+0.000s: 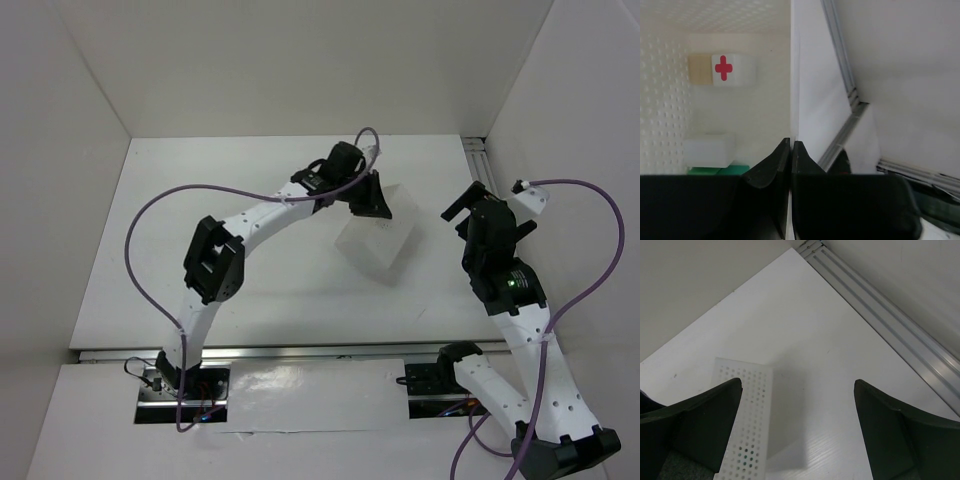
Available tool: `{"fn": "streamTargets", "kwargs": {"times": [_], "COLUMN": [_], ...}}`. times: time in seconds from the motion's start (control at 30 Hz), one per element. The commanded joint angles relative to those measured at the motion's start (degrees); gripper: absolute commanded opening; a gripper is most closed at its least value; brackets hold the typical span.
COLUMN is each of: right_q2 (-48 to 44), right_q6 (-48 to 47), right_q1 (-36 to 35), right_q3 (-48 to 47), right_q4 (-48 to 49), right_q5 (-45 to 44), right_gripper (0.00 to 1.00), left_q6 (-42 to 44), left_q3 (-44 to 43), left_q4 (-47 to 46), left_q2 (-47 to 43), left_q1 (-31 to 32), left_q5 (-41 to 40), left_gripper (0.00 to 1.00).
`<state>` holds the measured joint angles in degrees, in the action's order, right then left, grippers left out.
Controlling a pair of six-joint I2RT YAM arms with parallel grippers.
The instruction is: Build the wood block tower
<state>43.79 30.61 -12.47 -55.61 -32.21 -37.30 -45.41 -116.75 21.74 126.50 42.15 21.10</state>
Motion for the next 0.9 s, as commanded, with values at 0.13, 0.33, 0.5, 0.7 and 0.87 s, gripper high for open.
{"fn": "streamTargets", "kwargs": {"times": [0.13, 0.33, 0.5, 0.7, 0.87], "right_q2": [-0.72, -0.2, 0.86, 1.39, 1.39], "right_q6": [0.41, -0.11, -0.11, -0.11, -0.11], "right_q1": [0.25, 0.25, 0.25, 0.25, 0.25], "right_q3": [-2.3, -2.3, -2.83, -3.36, -3.36], "right_q4": [-0.23, -0.75, -1.28, -1.28, -1.28], "right_q5": [-0.93, -0.93, -1.64, -1.64, -1.11], "right_gripper": [1.0, 1.0, 1.0, 1.0, 1.0], "left_q6": [-18.55, -46.02, -66.17, -72.09, -76.22], "left_q3": [13.47, 17.43, 16.74, 16.73, 15.41], "left_q4": [-37.08, -79.17, -105.47, -114.71, -117.88], "left_q2": [-3.28, 4.35, 11.65, 17.37, 20.54], "left_q1": [-9.8, -12.17, -13.32, -13.32, -13.32], "left_q5": [33.8, 42.7, 38.93, 34.19, 32.69], "left_gripper": [0.0, 0.0, 0.0, 0.0, 0.0]}}
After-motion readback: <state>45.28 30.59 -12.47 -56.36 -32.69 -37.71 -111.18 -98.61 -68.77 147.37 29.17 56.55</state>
